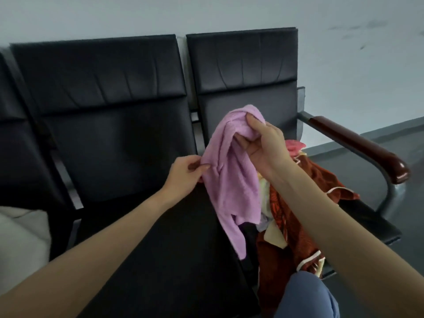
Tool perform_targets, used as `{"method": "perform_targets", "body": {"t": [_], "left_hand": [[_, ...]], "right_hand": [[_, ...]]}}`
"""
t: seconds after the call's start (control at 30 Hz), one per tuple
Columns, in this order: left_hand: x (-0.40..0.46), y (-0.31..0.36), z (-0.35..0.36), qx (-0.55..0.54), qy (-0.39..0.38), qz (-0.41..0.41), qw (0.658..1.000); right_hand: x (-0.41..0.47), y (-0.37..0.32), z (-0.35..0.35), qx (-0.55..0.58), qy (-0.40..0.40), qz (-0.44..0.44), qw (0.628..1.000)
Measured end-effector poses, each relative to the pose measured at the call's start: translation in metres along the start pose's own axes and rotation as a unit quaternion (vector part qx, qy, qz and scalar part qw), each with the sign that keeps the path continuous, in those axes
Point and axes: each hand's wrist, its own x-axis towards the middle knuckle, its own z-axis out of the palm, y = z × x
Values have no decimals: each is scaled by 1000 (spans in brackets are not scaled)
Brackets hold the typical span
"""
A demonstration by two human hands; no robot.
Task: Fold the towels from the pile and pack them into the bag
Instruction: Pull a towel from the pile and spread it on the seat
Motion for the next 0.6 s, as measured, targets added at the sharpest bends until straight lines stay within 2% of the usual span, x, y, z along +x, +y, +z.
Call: {"method": "perform_targets", "body": {"t": [0.17,0.3,0.4,0.47,0.53,0.6], "left_hand": [[-33,1,-80,53,67,21,996],[-60,-15,-127,147,140,23,979],[-83,-30,-152,165,189,9,968],[-103,-48,-165,184,204,-17,961],[-126,-72,-173,213,185,-54,958],[-153,-99,-175,238,140,-110,955]], "right_hand": [[-10,24,26,-81,24,-30,996],[-13,62,26,-189,28,-20,981],[-24,100,11,-258,11,1,966],[-38,131,-6,-361,-7,-24,932],[-58,164,-26,-483,-33,-52,873],[-82,195,-47,-556,-63,-17,829]]}}
